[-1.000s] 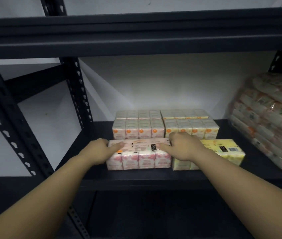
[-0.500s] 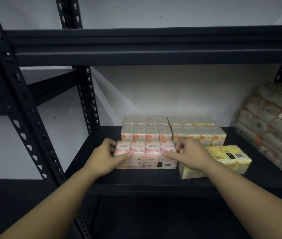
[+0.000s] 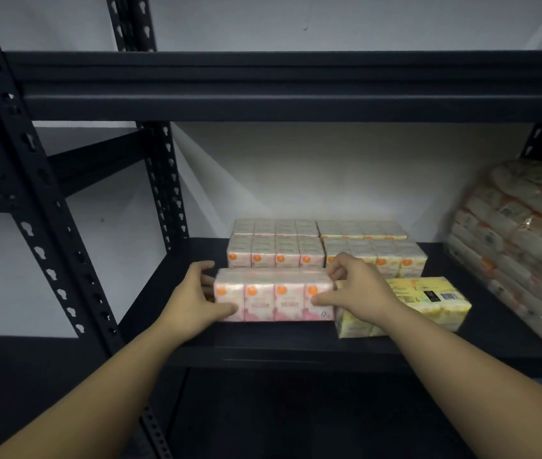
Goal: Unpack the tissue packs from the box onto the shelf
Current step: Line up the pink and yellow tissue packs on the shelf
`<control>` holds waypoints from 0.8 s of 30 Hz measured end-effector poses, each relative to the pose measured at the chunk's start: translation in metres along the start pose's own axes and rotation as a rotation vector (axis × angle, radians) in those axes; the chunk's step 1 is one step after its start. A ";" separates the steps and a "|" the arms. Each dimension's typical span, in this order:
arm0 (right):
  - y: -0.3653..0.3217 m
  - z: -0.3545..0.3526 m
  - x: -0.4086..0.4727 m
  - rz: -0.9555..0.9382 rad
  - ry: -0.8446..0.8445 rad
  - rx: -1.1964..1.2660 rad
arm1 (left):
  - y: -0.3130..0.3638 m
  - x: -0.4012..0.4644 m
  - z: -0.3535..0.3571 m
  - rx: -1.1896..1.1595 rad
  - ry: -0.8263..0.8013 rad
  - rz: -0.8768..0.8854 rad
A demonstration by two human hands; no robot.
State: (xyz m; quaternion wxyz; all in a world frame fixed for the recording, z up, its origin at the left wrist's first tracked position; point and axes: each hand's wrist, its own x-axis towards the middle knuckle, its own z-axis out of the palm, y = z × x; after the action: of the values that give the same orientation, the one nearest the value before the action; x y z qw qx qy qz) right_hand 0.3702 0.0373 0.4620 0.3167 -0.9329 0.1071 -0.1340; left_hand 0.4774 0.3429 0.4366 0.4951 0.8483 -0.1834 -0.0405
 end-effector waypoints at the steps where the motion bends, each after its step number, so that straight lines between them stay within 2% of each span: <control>1: -0.001 0.000 -0.002 -0.016 -0.004 -0.020 | -0.001 -0.001 0.001 0.013 -0.019 0.015; 4: 0.000 0.001 -0.003 -0.031 0.001 -0.031 | -0.001 -0.003 0.003 0.062 -0.035 0.082; 7: 0.001 -0.003 -0.003 -0.047 -0.020 0.005 | 0.007 -0.004 0.008 0.218 -0.005 0.151; 10: 0.000 -0.016 -0.008 -0.064 -0.035 -0.054 | 0.024 -0.003 0.019 0.512 0.020 0.301; 12: 0.005 -0.026 -0.012 -0.067 -0.014 -0.178 | 0.037 -0.002 0.033 0.722 -0.031 0.400; 14: 0.014 -0.036 -0.018 -0.045 -0.027 -0.297 | 0.046 -0.001 0.050 0.833 -0.113 0.448; 18: 0.042 -0.049 -0.032 0.005 -0.099 -0.443 | 0.053 0.010 0.059 0.851 -0.141 0.428; 24: 0.068 -0.053 -0.045 -0.023 -0.065 -0.418 | 0.050 0.037 0.055 0.820 -0.196 0.440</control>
State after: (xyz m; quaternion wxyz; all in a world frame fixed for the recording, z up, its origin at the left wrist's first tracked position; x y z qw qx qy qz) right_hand 0.3038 -0.0320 0.4522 0.1182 -0.9833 0.1116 -0.0821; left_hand 0.4842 0.2625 0.4561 0.0968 0.9069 -0.4055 0.0613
